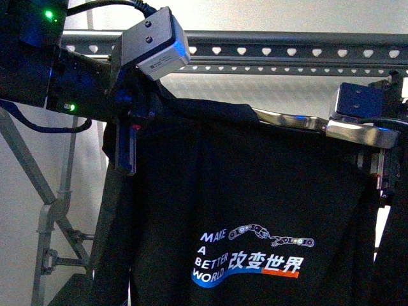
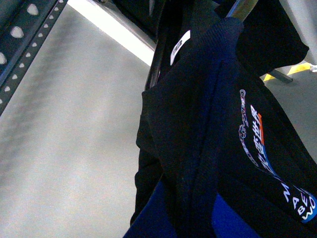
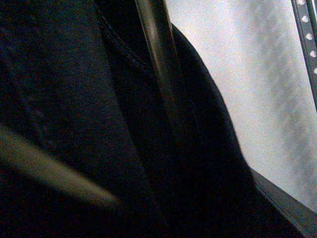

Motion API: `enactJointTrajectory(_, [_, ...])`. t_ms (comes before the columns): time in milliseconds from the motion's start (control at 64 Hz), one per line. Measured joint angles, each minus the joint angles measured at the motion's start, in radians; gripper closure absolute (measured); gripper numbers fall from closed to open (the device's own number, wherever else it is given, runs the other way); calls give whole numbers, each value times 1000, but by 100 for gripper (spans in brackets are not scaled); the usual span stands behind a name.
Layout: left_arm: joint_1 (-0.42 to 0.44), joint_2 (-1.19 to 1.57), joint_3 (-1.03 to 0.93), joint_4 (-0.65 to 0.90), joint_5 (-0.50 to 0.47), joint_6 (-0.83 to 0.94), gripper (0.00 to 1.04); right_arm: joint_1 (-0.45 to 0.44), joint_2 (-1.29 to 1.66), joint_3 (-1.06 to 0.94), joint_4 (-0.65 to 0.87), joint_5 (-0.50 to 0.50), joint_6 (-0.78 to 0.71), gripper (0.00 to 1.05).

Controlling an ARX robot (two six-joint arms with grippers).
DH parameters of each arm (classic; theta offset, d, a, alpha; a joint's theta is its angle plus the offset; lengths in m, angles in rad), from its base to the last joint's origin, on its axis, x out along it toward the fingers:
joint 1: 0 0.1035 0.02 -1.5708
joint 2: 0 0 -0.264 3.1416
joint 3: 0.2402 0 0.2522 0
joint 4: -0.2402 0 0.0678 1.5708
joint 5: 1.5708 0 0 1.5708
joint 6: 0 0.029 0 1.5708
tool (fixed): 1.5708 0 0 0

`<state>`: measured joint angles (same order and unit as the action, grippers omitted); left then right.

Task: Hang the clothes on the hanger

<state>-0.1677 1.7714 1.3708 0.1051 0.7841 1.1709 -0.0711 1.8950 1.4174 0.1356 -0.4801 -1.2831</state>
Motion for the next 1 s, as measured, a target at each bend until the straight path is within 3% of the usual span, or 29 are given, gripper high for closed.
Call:
enactJointTrajectory(172, [0,0,0,0,0,0,99,-21,-1,-19,57,-23,47,68])
enactJointTrajectory(234, [0,0,0,0,0,1,91,-29,-8,-36,80,-39,66,77])
enactJointTrajectory(328, [0,0,0,3,6,1,69,-58,-36,-94,139,-82,97,92])
enactJointTrajectory(625, [-3,-10,1,9,15,2,24,-150,-183,-227,161,-222,203,92])
enactJointTrajectory(719, [-3,-12,3,10,19,5,5,-205,-232,-266,94,-279,255,92])
enactJointTrajectory(1000, [-3,-12,3,11,16,5,6,-302,-247,-316,-181,-344,227,93])
